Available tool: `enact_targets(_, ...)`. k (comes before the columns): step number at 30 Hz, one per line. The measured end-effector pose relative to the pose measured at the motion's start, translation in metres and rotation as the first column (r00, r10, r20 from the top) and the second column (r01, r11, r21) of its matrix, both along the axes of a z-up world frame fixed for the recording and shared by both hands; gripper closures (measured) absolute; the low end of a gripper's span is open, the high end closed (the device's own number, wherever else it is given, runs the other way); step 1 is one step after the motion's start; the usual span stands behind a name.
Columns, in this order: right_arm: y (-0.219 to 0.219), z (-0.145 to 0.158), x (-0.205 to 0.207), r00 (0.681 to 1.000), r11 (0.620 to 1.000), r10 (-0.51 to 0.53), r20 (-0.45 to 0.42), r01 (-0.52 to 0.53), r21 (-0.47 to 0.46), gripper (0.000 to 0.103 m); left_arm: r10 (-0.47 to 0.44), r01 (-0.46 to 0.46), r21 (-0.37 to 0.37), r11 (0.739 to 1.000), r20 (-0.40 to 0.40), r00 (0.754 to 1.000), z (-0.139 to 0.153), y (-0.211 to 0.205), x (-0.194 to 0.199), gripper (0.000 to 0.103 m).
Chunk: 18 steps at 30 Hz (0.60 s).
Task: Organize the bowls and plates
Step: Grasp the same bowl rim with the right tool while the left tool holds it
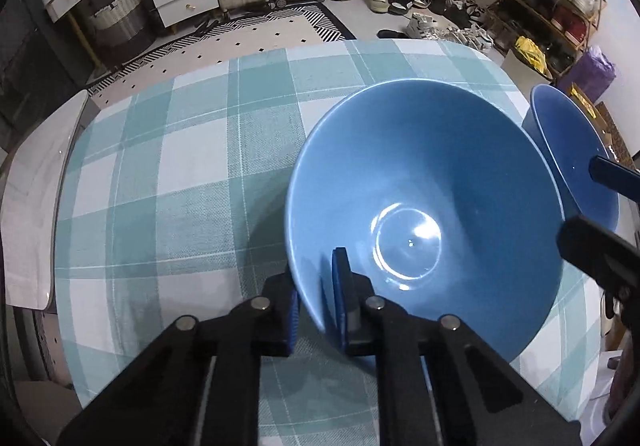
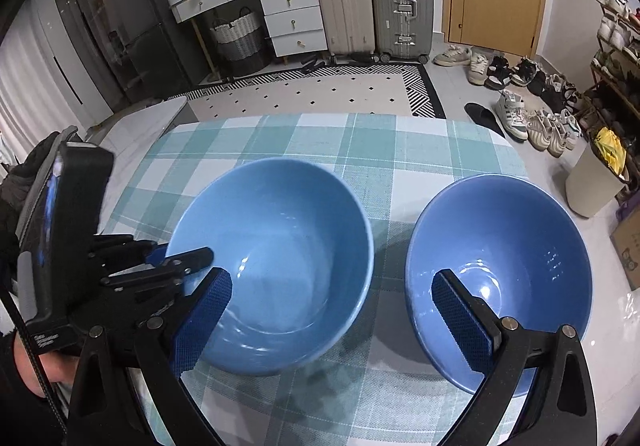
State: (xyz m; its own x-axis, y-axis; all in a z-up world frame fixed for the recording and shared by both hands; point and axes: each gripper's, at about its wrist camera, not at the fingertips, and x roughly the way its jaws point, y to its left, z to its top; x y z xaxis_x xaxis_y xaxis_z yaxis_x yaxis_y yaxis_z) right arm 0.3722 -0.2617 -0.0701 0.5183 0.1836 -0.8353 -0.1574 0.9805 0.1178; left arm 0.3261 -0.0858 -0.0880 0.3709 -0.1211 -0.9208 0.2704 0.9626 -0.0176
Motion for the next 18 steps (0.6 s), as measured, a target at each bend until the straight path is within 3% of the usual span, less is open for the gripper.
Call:
enact_targets(10, -0.001, -0.006, 0.003, 0.999, 0.998, 0.007, -0.043, -0.005, 0.057, 0.001, -0.024, 0.024, 0.012, 1.0, -0.019, 1.0, 0.0, 0.016, -0.018, 0.091)
enact_targets(15, 0.008, -0.007, 0.001, 0.998, 0.999, 0.03, -0.046, -0.028, 0.042, 0.002, -0.029, 0.029, 0.018, 0.999, -0.024, 0.999, 0.0, 0.02, -0.023, 0.091)
enact_targets(16, 0.01, -0.008, 0.001, 0.998, 0.999, 0.038, -0.051, -0.036, 0.04, 0.003, -0.026, 0.027, 0.017, 1.0, -0.024, 0.999, 0.0, 0.021, -0.023, 0.091)
enact_targets(18, 0.014, -0.012, 0.002, 0.995, 0.997, 0.062, -0.072, -0.059, 0.044, 0.016, -0.03, 0.03, 0.021, 0.999, -0.025, 0.999, 0.0, 0.021, -0.025, 0.091)
